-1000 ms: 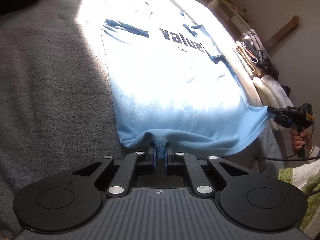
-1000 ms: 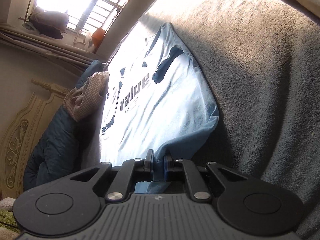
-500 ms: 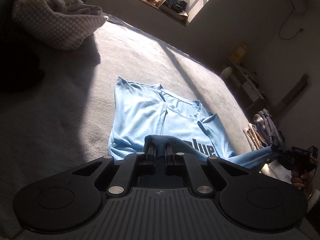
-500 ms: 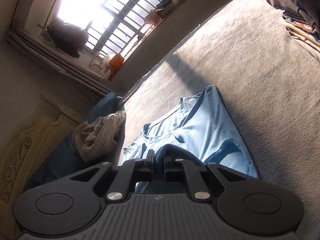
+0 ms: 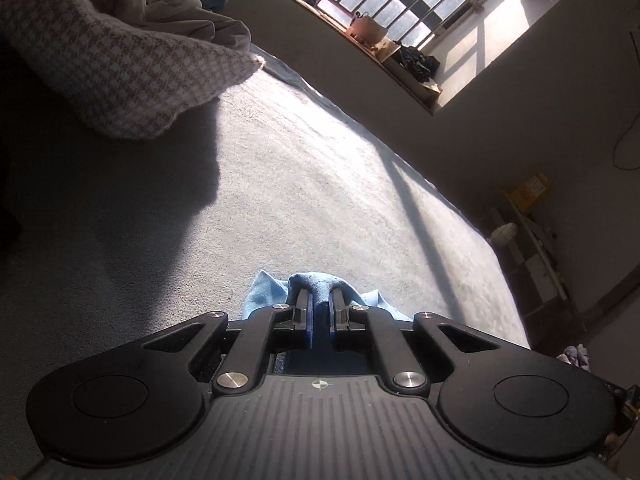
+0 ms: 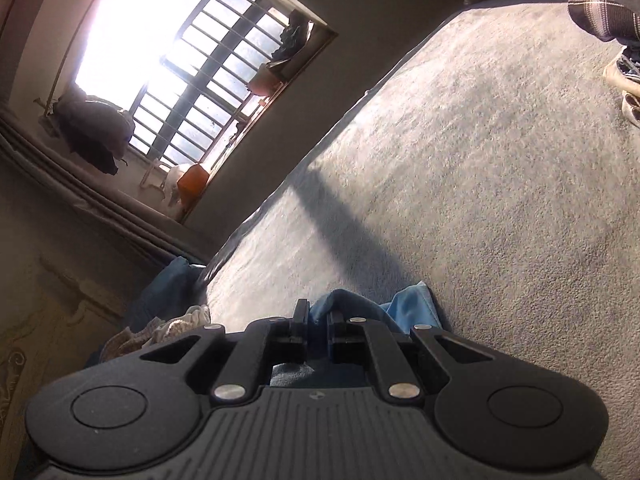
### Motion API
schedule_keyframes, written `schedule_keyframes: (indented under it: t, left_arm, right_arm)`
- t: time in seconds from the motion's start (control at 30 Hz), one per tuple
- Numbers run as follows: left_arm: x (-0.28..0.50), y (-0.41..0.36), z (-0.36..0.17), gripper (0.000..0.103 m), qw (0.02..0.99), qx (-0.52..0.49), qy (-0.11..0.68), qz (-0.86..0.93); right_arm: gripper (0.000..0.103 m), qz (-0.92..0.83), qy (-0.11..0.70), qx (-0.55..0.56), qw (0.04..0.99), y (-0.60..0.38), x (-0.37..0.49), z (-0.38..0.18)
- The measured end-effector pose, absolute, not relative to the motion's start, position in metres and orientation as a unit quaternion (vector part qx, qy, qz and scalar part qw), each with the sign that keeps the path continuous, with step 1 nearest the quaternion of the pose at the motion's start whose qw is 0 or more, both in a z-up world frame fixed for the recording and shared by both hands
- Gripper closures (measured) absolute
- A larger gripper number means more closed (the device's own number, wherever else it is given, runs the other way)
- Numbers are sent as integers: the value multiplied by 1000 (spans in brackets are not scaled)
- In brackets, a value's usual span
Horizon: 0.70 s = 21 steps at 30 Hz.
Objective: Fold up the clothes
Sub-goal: 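Lift the hem with both grippers and fold it over toward the collar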
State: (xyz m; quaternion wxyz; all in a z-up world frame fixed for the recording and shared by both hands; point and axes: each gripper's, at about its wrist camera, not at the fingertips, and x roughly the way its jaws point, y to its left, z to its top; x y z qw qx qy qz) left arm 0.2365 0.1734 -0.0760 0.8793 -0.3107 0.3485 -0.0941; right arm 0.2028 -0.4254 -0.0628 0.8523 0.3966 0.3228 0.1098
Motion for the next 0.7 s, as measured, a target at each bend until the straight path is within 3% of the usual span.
schedule_keyframes:
  t: [0.27,0.47,0.57,0.7]
  left_arm:
    - [274,174,-124,98,864,-320,382,-73]
    - [277,195,-149,94,826,-422,365,-87]
    - [275,205,-159,86,805,-474,347,-81]
    - [272,217,-171,80,775,-538,323,-71]
  right_arm:
    - [95,84,351,426,830,-429,250,-123]
    - [93,77,363,481,794,-440,273,-166]
    - [83,89,354,544,755,-450,276,-187]
    - [58,86,326,590,734,-460,276,-198]
